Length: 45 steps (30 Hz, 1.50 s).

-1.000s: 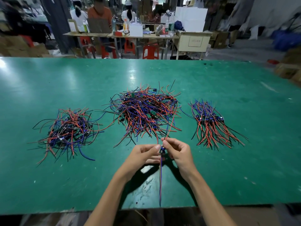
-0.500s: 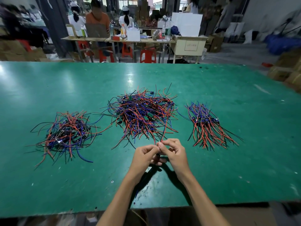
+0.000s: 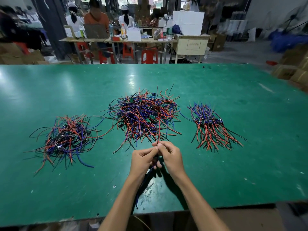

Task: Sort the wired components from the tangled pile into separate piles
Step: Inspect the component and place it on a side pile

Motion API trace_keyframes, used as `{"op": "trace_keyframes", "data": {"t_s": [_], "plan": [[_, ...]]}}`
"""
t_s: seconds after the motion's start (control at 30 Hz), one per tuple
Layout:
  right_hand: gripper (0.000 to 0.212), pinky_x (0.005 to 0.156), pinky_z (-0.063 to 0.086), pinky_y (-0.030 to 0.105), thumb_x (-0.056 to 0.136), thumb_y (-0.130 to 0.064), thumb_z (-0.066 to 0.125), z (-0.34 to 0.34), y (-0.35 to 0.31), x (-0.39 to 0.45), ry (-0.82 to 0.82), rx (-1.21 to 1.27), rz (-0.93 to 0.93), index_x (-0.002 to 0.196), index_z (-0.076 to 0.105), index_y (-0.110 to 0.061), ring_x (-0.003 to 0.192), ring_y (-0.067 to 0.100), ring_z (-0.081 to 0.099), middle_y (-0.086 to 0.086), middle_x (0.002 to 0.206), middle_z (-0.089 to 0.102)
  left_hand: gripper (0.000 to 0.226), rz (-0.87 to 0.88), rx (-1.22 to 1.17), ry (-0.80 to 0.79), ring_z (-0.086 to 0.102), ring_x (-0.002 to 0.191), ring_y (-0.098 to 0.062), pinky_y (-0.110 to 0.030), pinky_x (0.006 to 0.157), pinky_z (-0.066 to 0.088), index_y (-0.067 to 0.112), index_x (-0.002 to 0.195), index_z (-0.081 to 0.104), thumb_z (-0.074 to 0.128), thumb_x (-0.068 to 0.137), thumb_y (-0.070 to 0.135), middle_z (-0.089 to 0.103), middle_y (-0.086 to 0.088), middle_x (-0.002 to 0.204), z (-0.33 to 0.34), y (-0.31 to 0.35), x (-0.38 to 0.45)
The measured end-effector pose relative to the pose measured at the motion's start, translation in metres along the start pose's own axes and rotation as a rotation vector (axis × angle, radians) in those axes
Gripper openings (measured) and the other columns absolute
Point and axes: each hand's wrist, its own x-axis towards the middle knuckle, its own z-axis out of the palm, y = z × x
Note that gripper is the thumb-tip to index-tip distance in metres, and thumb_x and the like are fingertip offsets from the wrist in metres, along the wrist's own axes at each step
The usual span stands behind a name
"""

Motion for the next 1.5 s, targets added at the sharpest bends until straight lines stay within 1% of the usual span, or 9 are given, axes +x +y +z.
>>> {"op": "trace_keyframes", "data": {"t_s": [0.2,0.47,0.63,0.87,0.97,1.07,1.13,1.23,1.5], "plan": [[0.021,0.041,0.043,0.020,0.101,-0.015,0.058,0.004,-0.001,0.006,0.059,-0.190,-0.081,0.087,0.073,-0.017,0.038,0.011,0.055,-0.015,0.095,0.069,0.036,0.023,0.059,0.024,0.048,0.038,-0.019,-0.021,0.038,0.039,-0.015,0.072,0.070,0.065,0.096,0.011,0.056,-0.017,0.046,0.003,-0.003,0.002],[0.027,0.078,0.043,0.034,0.099,-0.019,0.055,0.001,-0.023,0.051,0.192,-0.215,-0.021,0.087,0.077,-0.029,0.073,0.009,0.052,-0.008,0.100,0.069,0.024,-0.011,0.087,-0.033,0.056,0.038,-0.017,-0.019,0.037,0.041,0.000,0.076,0.078,0.066,0.096,0.007,0.073,-0.008,0.070,0.006,-0.004,-0.001],[0.027,0.058,0.034,0.030,0.095,-0.020,0.054,0.007,-0.042,0.074,0.288,-0.102,0.095,0.081,0.076,-0.028,0.058,0.013,0.041,0.001,0.074,0.058,0.029,0.008,0.137,-0.056,0.058,0.039,-0.016,-0.019,0.038,0.041,0.000,0.072,0.077,0.064,0.097,0.009,0.075,-0.005,0.075,0.006,-0.002,-0.003],[0.031,0.057,0.037,0.023,0.104,-0.042,0.051,-0.004,-0.036,0.070,0.040,0.175,0.283,0.108,0.075,-0.021,0.059,0.006,0.052,-0.002,0.105,0.077,0.022,0.007,0.016,-0.073,0.066,0.052,-0.022,-0.021,0.045,0.047,0.013,0.081,0.082,0.066,0.097,0.018,0.075,-0.010,0.079,0.003,0.005,-0.009],[0.014,0.059,0.045,0.024,0.101,-0.034,0.060,-0.015,-0.017,0.047,0.032,-0.144,0.053,0.110,0.068,-0.027,0.062,0.008,0.059,0.003,0.105,0.075,0.021,-0.027,-0.220,0.026,0.074,0.067,-0.024,-0.023,0.056,0.056,0.015,0.088,0.082,0.064,0.097,0.019,0.075,-0.007,0.083,-0.003,0.011,-0.005],[0.029,0.071,0.050,0.024,0.085,-0.027,0.078,-0.022,0.005,0.018,-0.041,-0.552,-0.313,0.110,0.066,-0.036,0.077,0.007,0.064,-0.013,0.100,0.070,0.017,-0.107,-0.590,0.030,0.077,0.088,-0.027,-0.025,0.070,0.061,0.011,0.096,0.075,0.065,0.089,0.023,0.075,-0.008,0.090,-0.012,0.014,0.002],[0.036,0.077,0.050,0.020,0.078,-0.036,0.081,-0.019,0.005,0.005,-0.134,-0.622,-0.400,0.110,0.065,-0.035,0.093,0.004,0.065,-0.019,0.102,0.068,0.019,-0.120,-0.669,0.022,0.076,0.090,-0.024,-0.026,0.066,0.061,0.014,0.098,0.070,0.065,0.086,0.028,0.076,-0.014,0.100,-0.016,0.014,0.004],[0.040,0.072,0.048,0.016,0.073,-0.052,0.083,-0.011,0.000,-0.002,-0.225,-0.679,-0.390,0.105,0.066,-0.035,0.083,-0.001,0.062,-0.020,0.095,0.069,0.023,-0.146,-0.641,0.033,0.075,0.075,-0.019,-0.029,0.054,0.059,0.015,0.100,0.069,0.066,0.083,0.030,0.077,-0.014,0.100,-0.016,0.013,0.004],[0.017,0.064,0.051,0.017,0.084,-0.037,0.078,-0.025,-0.006,0.003,-0.068,-0.029,-0.119,0.082,0.078,-0.020,0.067,0.007,0.066,0.001,0.077,0.075,0.009,-0.061,-0.481,0.053,0.071,0.075,-0.012,-0.020,0.077,0.058,0.013,0.078,0.076,0.074,0.074,0.021,0.075,-0.005,0.082,-0.013,0.009,0.003]]}}
